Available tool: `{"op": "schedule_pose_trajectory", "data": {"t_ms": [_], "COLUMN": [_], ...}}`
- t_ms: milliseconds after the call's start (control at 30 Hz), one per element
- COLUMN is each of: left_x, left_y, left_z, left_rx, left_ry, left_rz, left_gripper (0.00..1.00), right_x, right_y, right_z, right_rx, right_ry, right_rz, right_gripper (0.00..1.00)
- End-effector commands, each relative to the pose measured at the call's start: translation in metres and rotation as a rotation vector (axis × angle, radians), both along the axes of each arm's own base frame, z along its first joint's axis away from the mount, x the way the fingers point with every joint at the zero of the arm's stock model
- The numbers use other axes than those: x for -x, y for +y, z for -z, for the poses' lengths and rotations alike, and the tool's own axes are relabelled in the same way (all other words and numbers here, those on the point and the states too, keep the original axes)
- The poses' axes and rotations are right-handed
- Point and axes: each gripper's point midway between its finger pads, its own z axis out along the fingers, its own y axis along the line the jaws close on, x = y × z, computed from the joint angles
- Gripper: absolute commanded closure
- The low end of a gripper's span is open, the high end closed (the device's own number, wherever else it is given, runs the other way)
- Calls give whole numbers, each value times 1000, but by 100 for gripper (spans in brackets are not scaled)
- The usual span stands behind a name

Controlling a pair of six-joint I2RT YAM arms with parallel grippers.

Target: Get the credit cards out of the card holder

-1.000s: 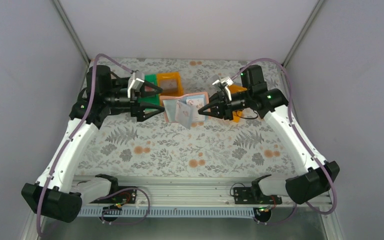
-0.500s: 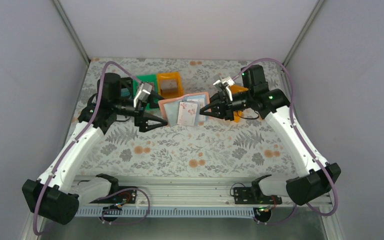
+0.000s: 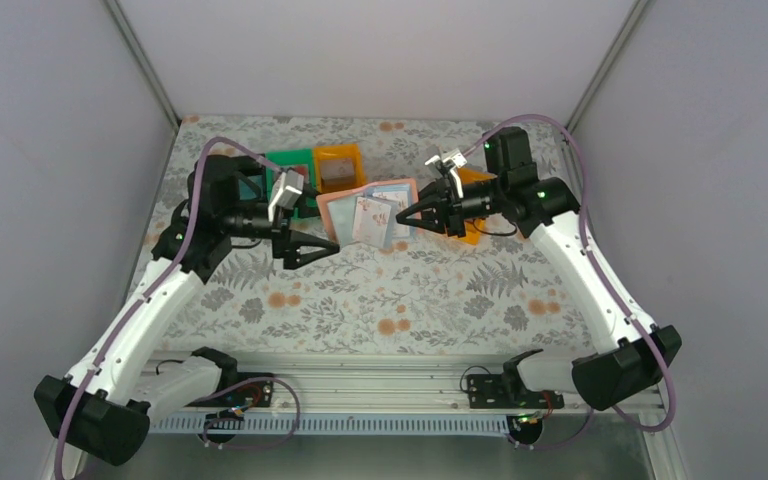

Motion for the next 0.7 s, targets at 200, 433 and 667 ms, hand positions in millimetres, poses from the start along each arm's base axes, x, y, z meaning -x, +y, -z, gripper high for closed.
{"op": "schedule_pose_trajectory", "data": {"t_ms": [200,433,667], "left_x": [-5,-15,-13], "left_y": [-12,-11,-4], "left_z": [-23,-22,-24], "left_rx": [48,24,21], "left_ry": [35,107,127], "left_rz": [-11,-76,-69], "left_gripper": [77,98,98], "right_x": [1,-2,22], "right_y": [2,4,-1], "right_z": [-6,6,10], "right_rx": [-43,-46,-100], "right_ry": [9,33,77], "right_rz": [-32,-35,-155], "right_gripper": [96,71,1]}}
